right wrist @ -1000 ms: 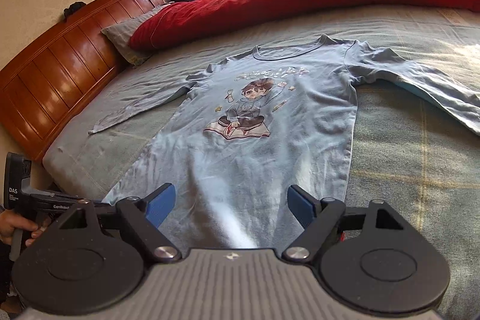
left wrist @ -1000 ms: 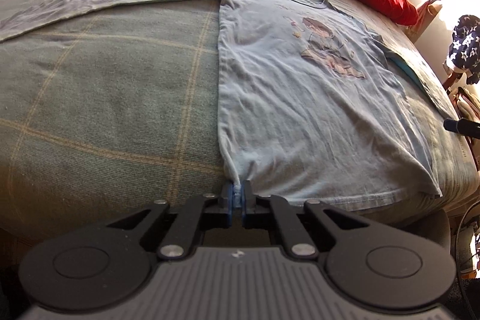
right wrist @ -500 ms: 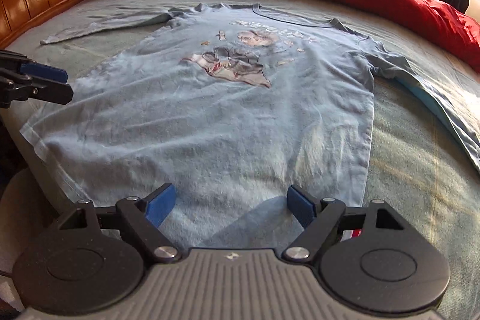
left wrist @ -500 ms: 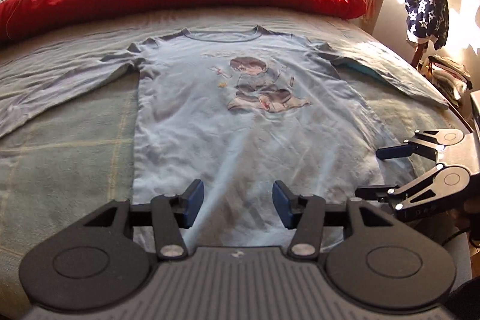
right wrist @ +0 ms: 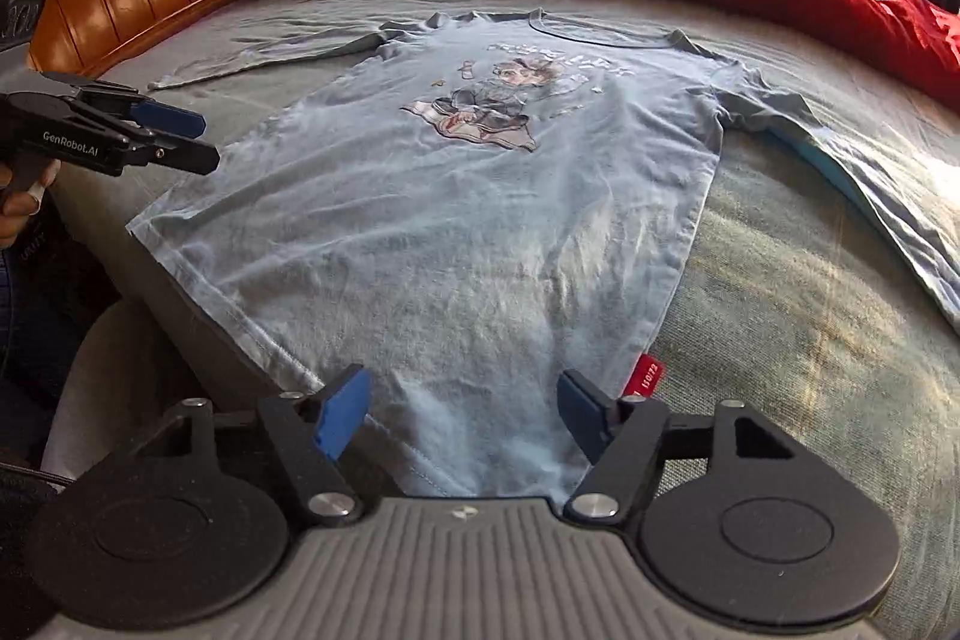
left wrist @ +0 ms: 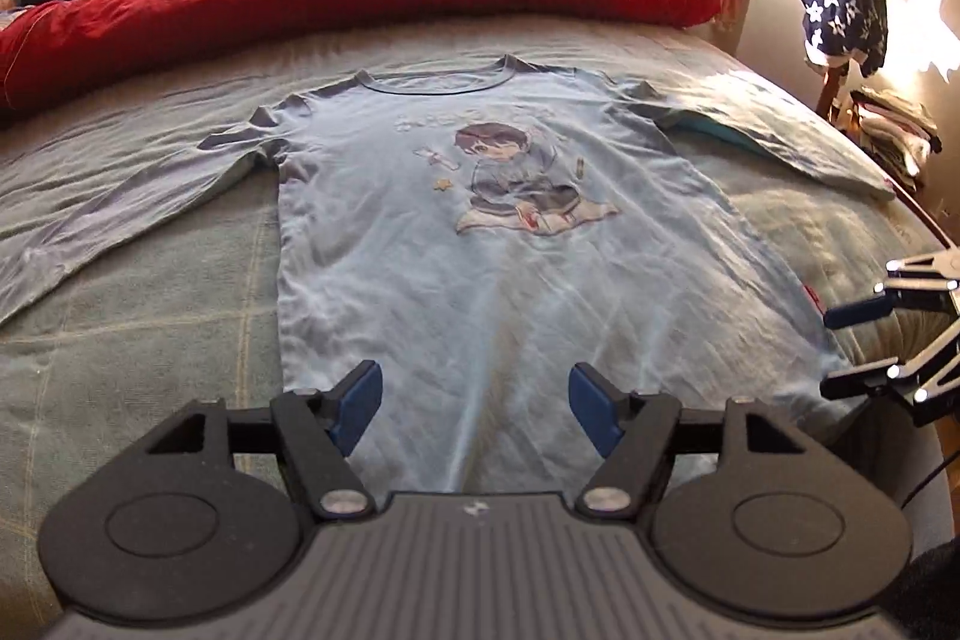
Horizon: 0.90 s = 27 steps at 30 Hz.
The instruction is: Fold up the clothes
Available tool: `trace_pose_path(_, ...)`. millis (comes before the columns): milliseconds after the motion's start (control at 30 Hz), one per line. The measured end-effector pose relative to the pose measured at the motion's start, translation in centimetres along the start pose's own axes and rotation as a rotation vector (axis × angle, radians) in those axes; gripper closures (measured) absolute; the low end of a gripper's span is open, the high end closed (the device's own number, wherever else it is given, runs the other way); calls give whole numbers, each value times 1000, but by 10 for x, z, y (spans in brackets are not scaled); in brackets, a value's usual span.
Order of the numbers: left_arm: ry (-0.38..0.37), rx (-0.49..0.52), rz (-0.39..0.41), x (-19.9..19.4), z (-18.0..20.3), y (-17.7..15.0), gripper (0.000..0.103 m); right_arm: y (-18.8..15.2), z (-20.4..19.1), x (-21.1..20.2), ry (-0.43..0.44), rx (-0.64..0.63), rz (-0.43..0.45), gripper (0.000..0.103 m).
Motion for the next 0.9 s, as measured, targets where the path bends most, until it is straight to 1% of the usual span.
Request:
trace_pose_path(100,6,-31,-18,11,-5,3,34,-11,13,-4,-5,82,-17,35)
trace_pose_path(200,12,-62,-36,22,-10,5,34,-29,29,-15,28,178,-20,35)
trace_pose_path(300,18,-93,-54,33,-15,8,34,-40,43,-18,91,287,1,35)
trace_pose_path(367,15,-103,-59,36,-16,8,34,-42,51,-17,155,353,24,35)
trace_pose_path(400,12,-103,-59,35,-16,8,34,-43,54,-15,181,382,32,38)
trace_pose_path(433,10,-101,-60,34,-17,8,34,-44,58,-12,209,415,37,46)
trace_pose_path(467,10,-97,-59,33,-17,8,34,-44,61,-9,237,447,41,51)
trace_pose_path(500,10,-92,-57,31,-17,8,33,-45,65,-6,255,475,41,63)
trace_pose_path(533,9,-88,-55,30,-17,8,33,-47,67,-5,259,491,42,81)
trace_pose_path(567,9,-87,-56,29,-18,8,33,-48,70,-5,250,503,43,92)
trace_pose_path(600,10,-87,-57,29,-19,8,33,-49,71,-5,248,506,43,97)
trace_pose_path(667,9,-88,-66,29,-20,7,33,-50,71,-9,246,499,50,97)
trace_pose_path(767,12,-76,-84,31,-20,2,33,-46,68,-18,195,444,34,98)
trace_pose_path(833,14,-67,-95,33,-20,0,33,-43,66,-21,155,404,-1,98)
trace_pose_path(900,22,-63,-95,33,-21,-1,33,-40,59,-21,87,334,-46,98)
Point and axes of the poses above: each gripper's, at about its wrist camera, not at the fingertips, and x roughly the way its jaws point, z to its right, y to its top, the point moved 1 cm from there along x, roughly the way its jaws point, and after that the axes turned 11 degrees about y, right-handed, at the moved point
